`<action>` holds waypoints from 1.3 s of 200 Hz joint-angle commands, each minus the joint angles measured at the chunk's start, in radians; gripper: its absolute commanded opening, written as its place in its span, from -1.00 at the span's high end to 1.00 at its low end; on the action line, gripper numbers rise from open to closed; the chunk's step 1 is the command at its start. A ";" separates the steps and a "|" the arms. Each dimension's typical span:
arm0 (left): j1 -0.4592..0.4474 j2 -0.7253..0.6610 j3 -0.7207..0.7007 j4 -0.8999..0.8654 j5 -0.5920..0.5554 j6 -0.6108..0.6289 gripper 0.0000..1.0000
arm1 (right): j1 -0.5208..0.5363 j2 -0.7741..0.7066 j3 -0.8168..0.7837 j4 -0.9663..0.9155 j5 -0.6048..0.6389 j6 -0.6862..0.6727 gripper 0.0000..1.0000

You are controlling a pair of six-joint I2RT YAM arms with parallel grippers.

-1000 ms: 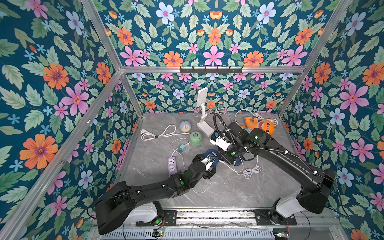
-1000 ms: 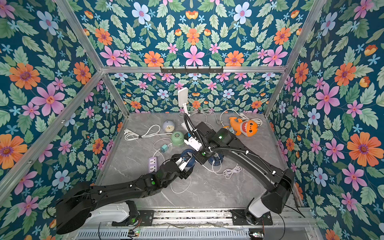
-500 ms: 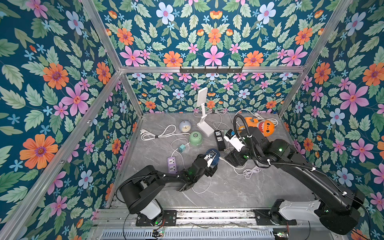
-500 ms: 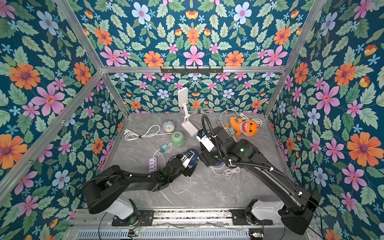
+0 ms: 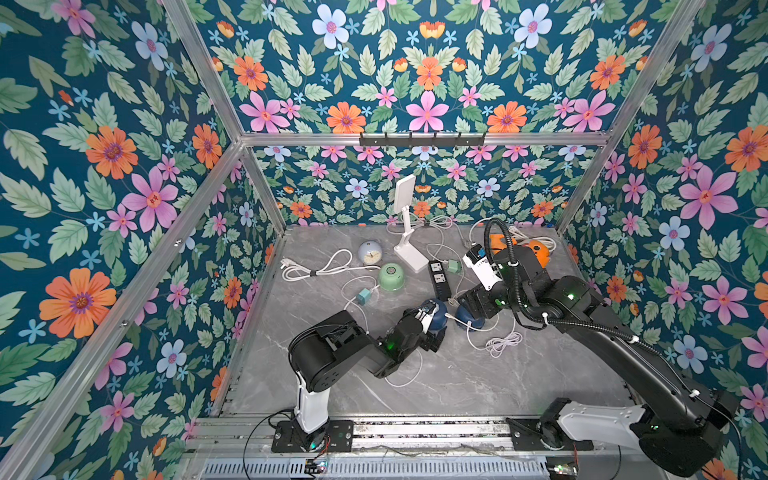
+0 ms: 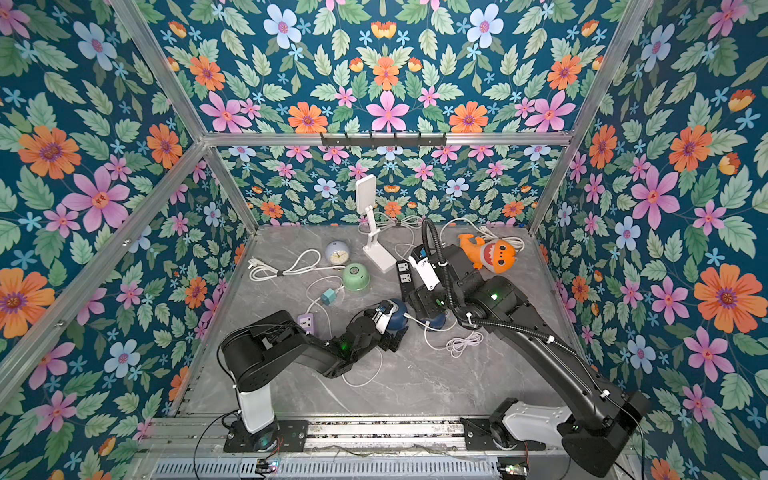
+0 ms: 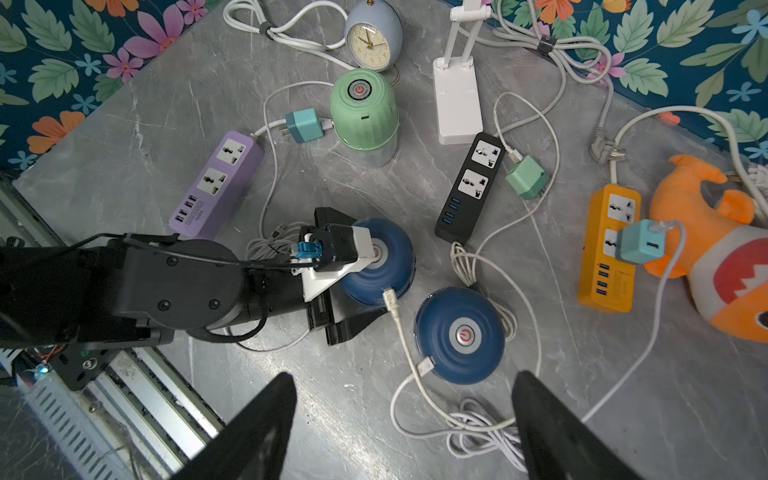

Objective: Charge the cordless meat grinders
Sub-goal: Place the cordless meat grinder at the center of the board, then pick up the plug from the center of the board.

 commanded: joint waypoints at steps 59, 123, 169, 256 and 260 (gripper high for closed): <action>-0.085 -0.125 -0.150 0.052 -0.131 0.001 -0.99 | -0.026 0.125 0.082 0.068 -0.034 -0.004 -0.88; -0.194 -0.456 -0.203 -0.308 -0.344 -0.149 -1.00 | -0.195 0.410 0.280 0.027 -0.115 0.091 -0.41; -0.196 -0.794 -0.180 -0.696 -0.507 -0.292 -0.83 | -0.315 0.759 0.520 -0.064 -0.103 0.209 -0.26; -0.192 -0.992 -0.263 -0.826 -0.521 -0.371 -0.80 | -0.339 1.143 0.847 -0.186 -0.002 0.244 -0.32; -0.192 -0.991 -0.264 -0.822 -0.517 -0.370 -0.80 | -0.342 1.148 0.851 -0.184 -0.001 0.248 -0.32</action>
